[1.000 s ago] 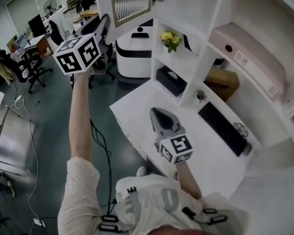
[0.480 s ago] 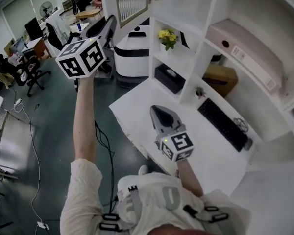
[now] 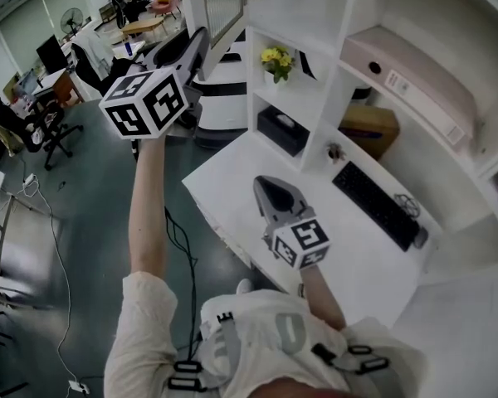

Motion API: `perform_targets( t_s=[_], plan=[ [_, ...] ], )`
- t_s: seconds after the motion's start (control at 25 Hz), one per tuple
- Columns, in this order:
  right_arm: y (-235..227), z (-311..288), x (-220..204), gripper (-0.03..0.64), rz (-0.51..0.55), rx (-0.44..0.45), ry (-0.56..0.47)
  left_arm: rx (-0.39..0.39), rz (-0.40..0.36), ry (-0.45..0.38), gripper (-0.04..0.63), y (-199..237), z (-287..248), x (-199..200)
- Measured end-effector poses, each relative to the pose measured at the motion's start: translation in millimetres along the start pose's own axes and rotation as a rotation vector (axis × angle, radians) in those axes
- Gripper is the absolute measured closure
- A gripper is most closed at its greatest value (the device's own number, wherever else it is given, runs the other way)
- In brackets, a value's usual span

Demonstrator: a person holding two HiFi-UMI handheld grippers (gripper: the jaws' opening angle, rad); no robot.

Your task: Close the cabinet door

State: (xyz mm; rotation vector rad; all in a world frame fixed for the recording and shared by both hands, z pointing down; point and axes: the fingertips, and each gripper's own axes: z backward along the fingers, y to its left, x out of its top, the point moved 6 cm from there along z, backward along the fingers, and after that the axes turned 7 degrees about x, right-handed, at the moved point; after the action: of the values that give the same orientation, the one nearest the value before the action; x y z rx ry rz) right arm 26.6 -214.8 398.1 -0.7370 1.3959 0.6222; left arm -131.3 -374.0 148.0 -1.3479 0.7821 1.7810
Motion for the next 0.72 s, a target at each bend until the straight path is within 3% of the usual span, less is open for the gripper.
perform_targets(
  t_s=[0.32,0.72],
  plan=[
    [-11,10,2,0.611,0.000,-0.030,-0.010,-0.078,-0.013,0.019,0.459,-48,-20,-5],
    [-24,41,4,0.612,0.016,-0.124,-0.007,-0.036,-0.093,0.006,0.431,-109,-49,-14]
  ],
)
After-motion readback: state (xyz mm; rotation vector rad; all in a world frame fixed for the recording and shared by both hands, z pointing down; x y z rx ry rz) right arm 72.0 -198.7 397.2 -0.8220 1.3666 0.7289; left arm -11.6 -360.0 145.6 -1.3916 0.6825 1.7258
